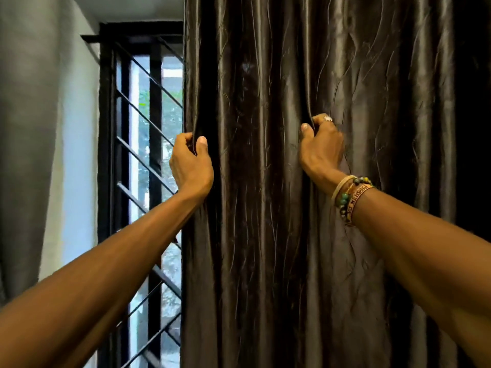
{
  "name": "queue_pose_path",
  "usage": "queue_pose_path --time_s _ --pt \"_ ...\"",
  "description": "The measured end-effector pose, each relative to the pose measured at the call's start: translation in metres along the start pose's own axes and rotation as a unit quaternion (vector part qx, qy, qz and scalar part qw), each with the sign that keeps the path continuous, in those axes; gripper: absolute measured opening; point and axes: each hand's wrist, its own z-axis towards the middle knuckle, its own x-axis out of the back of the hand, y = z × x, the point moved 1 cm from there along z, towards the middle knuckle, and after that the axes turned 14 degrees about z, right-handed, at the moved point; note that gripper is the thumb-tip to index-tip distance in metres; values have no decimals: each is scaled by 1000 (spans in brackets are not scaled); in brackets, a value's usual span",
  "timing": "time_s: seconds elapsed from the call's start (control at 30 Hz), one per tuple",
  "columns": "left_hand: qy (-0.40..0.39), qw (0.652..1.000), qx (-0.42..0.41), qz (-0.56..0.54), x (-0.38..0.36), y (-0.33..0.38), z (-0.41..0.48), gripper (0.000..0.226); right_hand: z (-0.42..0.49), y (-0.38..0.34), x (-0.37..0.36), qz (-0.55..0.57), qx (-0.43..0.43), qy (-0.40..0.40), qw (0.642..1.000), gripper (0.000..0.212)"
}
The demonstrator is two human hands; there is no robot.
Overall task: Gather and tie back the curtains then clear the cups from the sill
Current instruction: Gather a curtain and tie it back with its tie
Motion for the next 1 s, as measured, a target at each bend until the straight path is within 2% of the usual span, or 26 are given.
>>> queue_pose_path --time_s 0.17,0.3,0.47,0.57,0.6,0.63,0.7,0.73,0.77,0.8,0.83,0.9,0.93,0.97,1.0 --pt "-69 997 8 -18 9 -13 10 29 -16 -36 -38 49 -4 -98 994 24" --pt "-125 991 -6 -50 15 -16 17 25 -30 -94 -95 131 53 -175 974 9" --pt "-159 985 5 -62 35 -20 21 50 -42 -128 -142 194 25 -256 947 25" --pt "-157 987 -40 11 44 -23 26 41 -35 -126 -134 278 -43 -283 917 32" --pt "-138 989 -49 32 46 -23 27 30 -34 -124 -127 301 -53 -273 912 32" --pt "-117 991 -50 44 46 -23 29 23 -34 -121 -117 295 -27 -234 926 36" --pt "-102 992 -53 55 47 -26 31 23 -35 -112 -90 222 80 -82 968 40" --pt "-108 991 -57 60 49 -25 31 24 -33 -105 -77 184 126 12 975 41" --pt "-116 990 -58 61 50 -26 31 25 -29 -98 -65 126 136 100 977 50" --pt "-124 989 -59 59 50 -25 30 26 -22 -89 -52 67 99 163 979 66" --pt "-133 988 -62 52 50 -25 30 27 -11 -77 -42 35 23 182 982 85" --pt "-146 986 -75 24 51 -22 26 34 10 -54 -22 66 -148 148 976 109" --pt "-151 985 -78 11 50 -21 25 39 18 -43 -15 86 -186 115 972 107" --pt "-155 985 -79 2 49 -20 24 45 22 -36 -9 89 -184 80 976 92" --pt "-161 983 -85 -2 47 -18 23 51 23 -31 -7 74 -150 53 984 67"
